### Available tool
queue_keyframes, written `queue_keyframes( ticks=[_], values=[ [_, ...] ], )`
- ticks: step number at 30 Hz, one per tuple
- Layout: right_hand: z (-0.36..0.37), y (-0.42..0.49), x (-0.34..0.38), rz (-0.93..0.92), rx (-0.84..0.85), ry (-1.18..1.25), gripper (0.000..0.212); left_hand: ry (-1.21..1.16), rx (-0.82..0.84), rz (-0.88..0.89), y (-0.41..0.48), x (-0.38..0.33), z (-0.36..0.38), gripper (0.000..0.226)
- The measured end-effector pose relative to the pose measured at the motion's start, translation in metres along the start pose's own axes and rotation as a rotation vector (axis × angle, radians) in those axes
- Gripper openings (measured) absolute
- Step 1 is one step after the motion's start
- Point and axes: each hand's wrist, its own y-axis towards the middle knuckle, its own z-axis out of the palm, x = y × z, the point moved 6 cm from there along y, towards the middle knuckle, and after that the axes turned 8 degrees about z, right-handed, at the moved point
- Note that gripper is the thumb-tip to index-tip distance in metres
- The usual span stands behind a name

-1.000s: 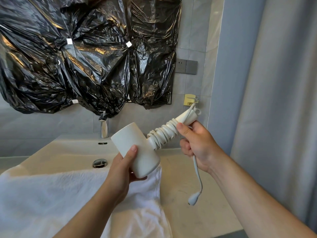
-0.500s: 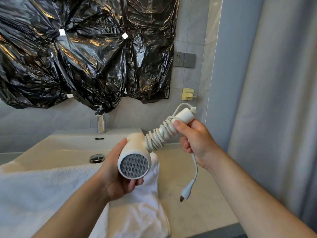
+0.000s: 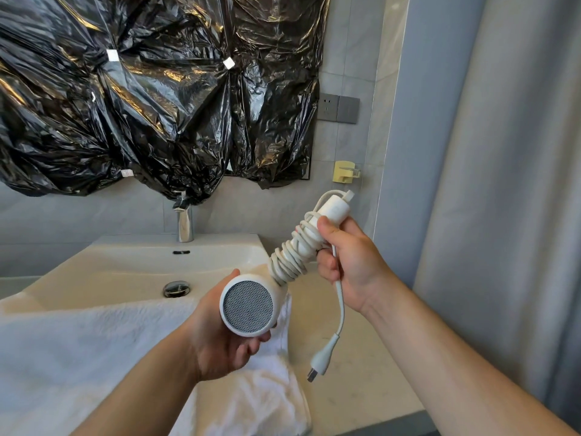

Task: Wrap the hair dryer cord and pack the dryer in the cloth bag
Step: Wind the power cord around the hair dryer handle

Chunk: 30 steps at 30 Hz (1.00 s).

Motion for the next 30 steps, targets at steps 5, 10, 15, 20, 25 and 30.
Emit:
queue_keyframes(
  ticks=[5,10,15,20,25,30],
  values=[
    [-0.003,-0.002,0.005,-0.074,-0.106,-0.088,0.006,0.451,-0.427,0.634,-0.016,-0.058,-0.016,0.07],
    [0.009,-0.006,0.002,-0.106,-0.143,-0.214,0.02,1.671,-0.415,1.038,-0.048,-0.072,0.064,0.061],
    [0.012,-0.009,-0.001,-0.074,-0.126,-0.227,0.03,1.464,-0.423,0.922,-0.027,-0.077,0.067,0.056],
    [0.018,-0.018,0.008,-0.096,-0.021,-0.351,0.025,1.339,-0.378,1.019,-0.026,-0.071,0.068,0.049],
    [0.019,-0.025,0.018,-0.082,0.215,-0.537,0.037,0.924,-0.161,0.949,-0.018,-0.073,0.054,0.057],
    [0.013,-0.023,0.014,-0.066,0.156,-0.464,0.034,0.753,0.186,0.843,-0.018,-0.071,0.07,0.037]
  ],
)
